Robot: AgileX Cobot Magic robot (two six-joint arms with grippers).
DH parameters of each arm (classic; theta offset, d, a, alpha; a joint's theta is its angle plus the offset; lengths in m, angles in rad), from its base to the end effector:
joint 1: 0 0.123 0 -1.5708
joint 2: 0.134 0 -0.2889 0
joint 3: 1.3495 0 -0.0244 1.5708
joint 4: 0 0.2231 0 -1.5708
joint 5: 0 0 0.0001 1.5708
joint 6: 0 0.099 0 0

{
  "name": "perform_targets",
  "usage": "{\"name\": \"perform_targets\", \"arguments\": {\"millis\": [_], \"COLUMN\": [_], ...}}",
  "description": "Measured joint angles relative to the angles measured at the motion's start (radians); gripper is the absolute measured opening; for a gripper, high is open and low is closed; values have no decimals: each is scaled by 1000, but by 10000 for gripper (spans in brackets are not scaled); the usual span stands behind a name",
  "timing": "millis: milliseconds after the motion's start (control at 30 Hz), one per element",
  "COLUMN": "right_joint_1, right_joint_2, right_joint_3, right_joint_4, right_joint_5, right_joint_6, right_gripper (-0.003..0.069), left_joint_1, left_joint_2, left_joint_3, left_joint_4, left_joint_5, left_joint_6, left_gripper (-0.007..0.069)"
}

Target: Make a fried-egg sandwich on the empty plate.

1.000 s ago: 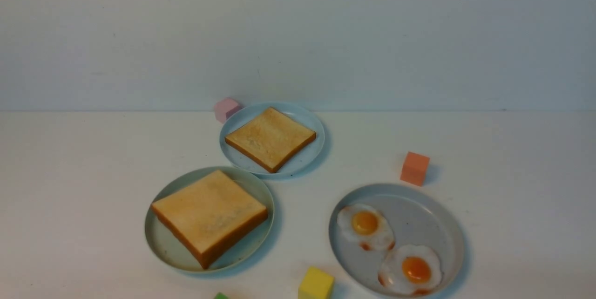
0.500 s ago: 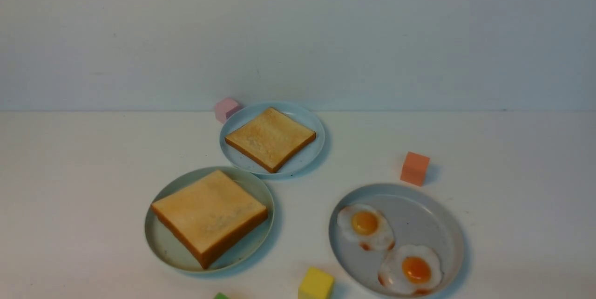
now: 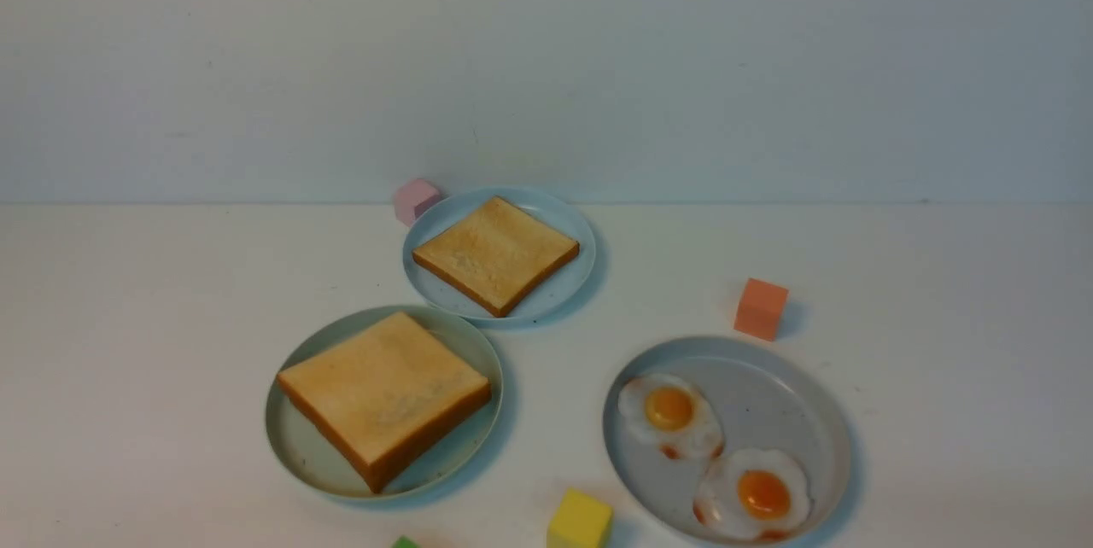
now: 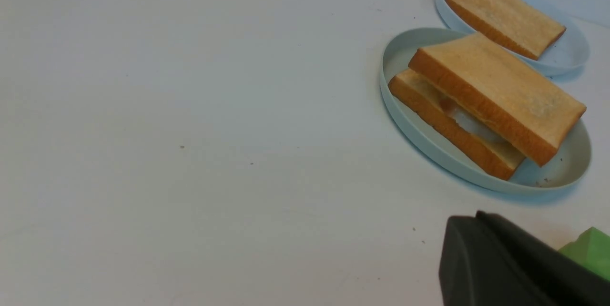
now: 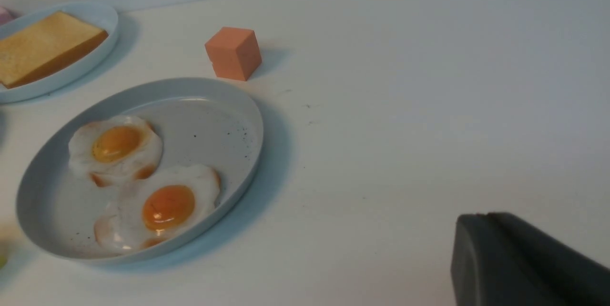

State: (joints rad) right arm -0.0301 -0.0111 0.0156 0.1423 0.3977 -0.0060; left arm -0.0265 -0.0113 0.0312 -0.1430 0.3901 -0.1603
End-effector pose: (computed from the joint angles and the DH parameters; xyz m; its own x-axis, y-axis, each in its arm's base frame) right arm 0.0278 0.0046 0.1708 -0.3065 0.1341 -0.9424 0.0162 0.9906 0.1357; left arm 0.0279 -0.0061 0.1666 -0.3227 -0.2797 -0.9042 -0.0159 0.9568 -0.2902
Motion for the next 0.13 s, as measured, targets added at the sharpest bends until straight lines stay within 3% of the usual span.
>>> {"name": "perform_targets", "arguments": {"millis": [133], "right_joint_1": [0], "right_joint_2": [0], "right_joint_3": [0], "right_joint_4": [0], "right_joint_5": [0], "right_joint_6": [0], "right_gripper": [38], "left_joint_1": [0], "left_joint_2": [0], "left_joint_3": [0], "left_joint_4": [0], "left_joint_5": [0], "left_joint_6": [0], "left_gripper": [0]}}
